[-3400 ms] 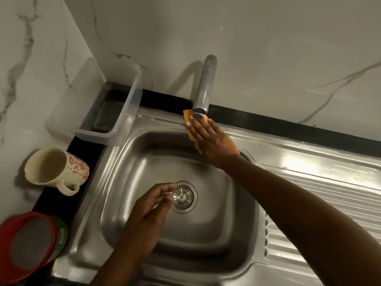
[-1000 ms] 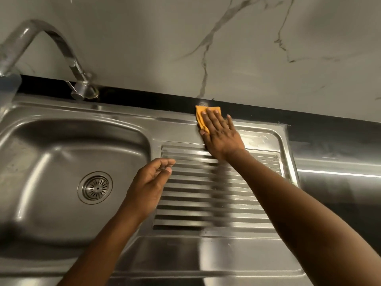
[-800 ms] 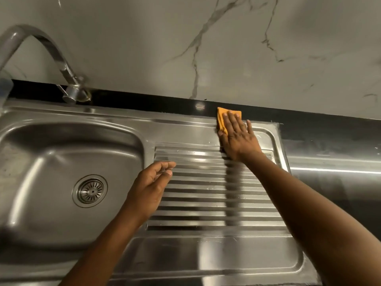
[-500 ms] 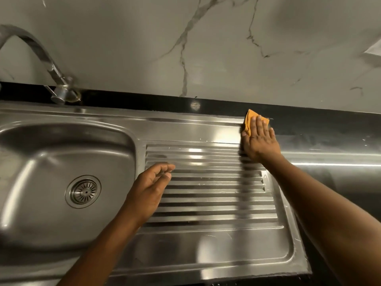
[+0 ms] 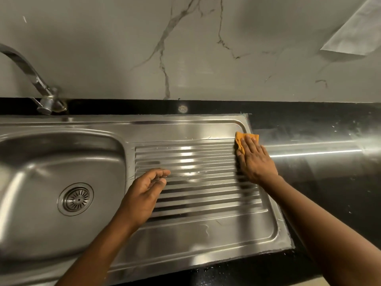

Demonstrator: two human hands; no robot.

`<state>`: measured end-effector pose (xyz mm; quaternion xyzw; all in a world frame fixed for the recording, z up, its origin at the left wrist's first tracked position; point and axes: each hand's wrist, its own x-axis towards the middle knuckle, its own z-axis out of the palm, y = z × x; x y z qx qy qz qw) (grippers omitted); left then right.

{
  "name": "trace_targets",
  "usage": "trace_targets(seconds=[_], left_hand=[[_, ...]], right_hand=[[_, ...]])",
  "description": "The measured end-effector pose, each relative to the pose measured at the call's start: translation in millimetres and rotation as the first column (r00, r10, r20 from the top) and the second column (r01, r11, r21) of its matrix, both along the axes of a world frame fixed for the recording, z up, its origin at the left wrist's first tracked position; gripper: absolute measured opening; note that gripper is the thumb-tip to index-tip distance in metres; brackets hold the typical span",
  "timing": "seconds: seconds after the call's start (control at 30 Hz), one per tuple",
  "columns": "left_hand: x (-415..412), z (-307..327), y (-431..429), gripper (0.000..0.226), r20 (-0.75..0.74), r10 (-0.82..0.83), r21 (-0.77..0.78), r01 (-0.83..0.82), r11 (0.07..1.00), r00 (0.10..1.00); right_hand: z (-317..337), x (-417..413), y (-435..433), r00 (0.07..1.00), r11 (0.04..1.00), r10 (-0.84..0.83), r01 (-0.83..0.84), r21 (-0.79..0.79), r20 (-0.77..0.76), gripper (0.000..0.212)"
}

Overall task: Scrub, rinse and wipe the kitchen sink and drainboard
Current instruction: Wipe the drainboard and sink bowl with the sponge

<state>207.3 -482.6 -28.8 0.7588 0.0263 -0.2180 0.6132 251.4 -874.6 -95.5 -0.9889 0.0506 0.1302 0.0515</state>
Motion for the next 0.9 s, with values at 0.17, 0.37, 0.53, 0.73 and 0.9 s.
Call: trace_targets(seconds=[0.17, 0.37, 0.53, 0.73, 0.9], left_hand=[[-14.1, 5.5, 2.7, 0.026, -0.02, -0.049, -0.003, 0.049, 0.999, 0.999], [-37.7, 7.6, 7.3, 0.026, -0.014, -0.04, 0.007, 0.04, 0.999, 0.999], [-55.7, 13.7, 7.1, 0.027, -0.021, -0.066, 0.016, 0.066, 0.998, 0.998], [-76.6, 19.9, -0.1, 0.026, -0.01, -0.146, 0.032, 0.147, 0.989, 0.989], [-89.1, 23.5, -6.8, 0.02, 0.001, -0.185, 0.003, 0.185, 0.983, 0.983]], right_hand=[[2.6, -46.5, 2.5, 1.0, 1.0, 0.003, -0.003, 0.006, -0.022, 0.068], [8.9, -94.5, 4.6, 0.999, 0.999, 0.027, -0.026, 0.02, -0.048, 0.067], [9.4, -145.0, 5.9, 0.997, 0.999, 0.031, -0.03, 0.017, -0.067, 0.066], [17.8, -208.8, 7.2, 0.995, 0.995, 0.036, -0.027, 0.1, -0.098, 0.067], [15.3, -246.3, 16.6, 0.994, 0.992, -0.026, 0.039, 0.123, -0.105, 0.067]])
